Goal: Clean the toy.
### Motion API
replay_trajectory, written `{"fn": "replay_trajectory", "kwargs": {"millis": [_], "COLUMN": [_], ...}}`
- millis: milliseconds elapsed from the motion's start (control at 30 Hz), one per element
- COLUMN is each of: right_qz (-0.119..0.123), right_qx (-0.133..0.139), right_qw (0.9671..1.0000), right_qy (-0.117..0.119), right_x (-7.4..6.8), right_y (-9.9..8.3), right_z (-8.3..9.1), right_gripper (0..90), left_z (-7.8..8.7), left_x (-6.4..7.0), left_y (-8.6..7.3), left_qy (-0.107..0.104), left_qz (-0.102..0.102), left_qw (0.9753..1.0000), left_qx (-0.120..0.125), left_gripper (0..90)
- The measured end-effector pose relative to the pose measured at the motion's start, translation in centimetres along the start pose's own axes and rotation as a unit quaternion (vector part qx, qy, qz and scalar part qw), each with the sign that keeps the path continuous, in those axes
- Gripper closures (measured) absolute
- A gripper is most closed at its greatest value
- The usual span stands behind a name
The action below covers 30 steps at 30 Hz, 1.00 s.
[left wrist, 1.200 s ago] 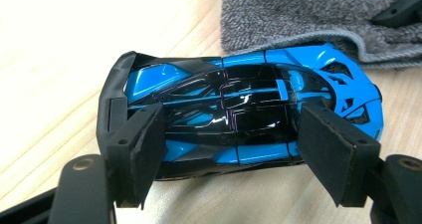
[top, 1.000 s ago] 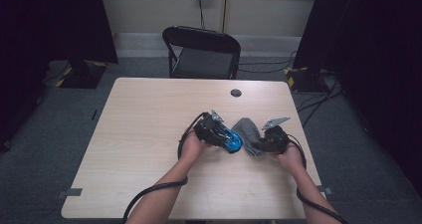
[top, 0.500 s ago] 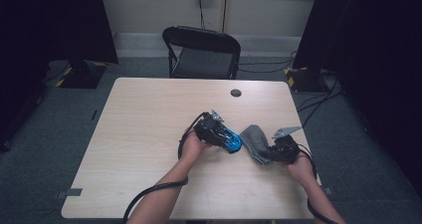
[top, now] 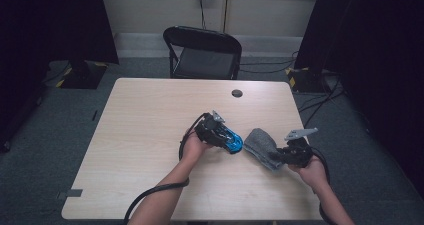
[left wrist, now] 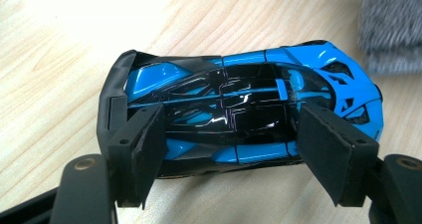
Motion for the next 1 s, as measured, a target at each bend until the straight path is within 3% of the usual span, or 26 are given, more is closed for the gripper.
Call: {"fn": "replay_trajectory", "kwargs": {"millis": [233,500,633,833,1000], "right_qz": [-0.026,-0.037,-0.037,-0.020,-0.021], "right_qx": [0.043,0.063,0.057,0.025,0.023], "right_qw": [0.9986,0.9968,0.9968,0.9981,0.9985], "right_qy": [-0.015,-0.035,-0.042,-0.053,-0.046], "right_x": [1.2,2.8,3.4,3.8,3.6], "right_y": [2.0,4.9,6.1,7.3,8.3], "right_z": [0.3,-2.4,-4.3,-7.8,-10.4], "right_gripper": [73.8,73.7,73.7,73.7,73.8], "left_z": [0.0,0.0,0.0,0.0,0.0], "left_x": [0.0,0.2,0.1,0.1,0.1], "left_y": [-0.1,-0.1,-0.1,-0.2,-0.2], "left_qy": [0.001,0.001,-0.002,-0.002,-0.004], "left_qz": [0.001,0.003,0.003,0.003,0.003], "left_qw": [1.0000,1.0000,1.0000,0.9999,0.9999], "left_qx": [0.004,0.008,0.009,0.016,0.014], "left_gripper": [28.2,28.3,28.4,28.4,28.3]}}
Point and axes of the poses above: each handheld gripper's, and its own axes: z roughly backward along the jaws, y roughly out of its top, x roughly to its right, the point moved 5 cm from there along -z, roughly forward along the jaws, and after that the axes turned 13 degrees about x, right-handed, at the moved point
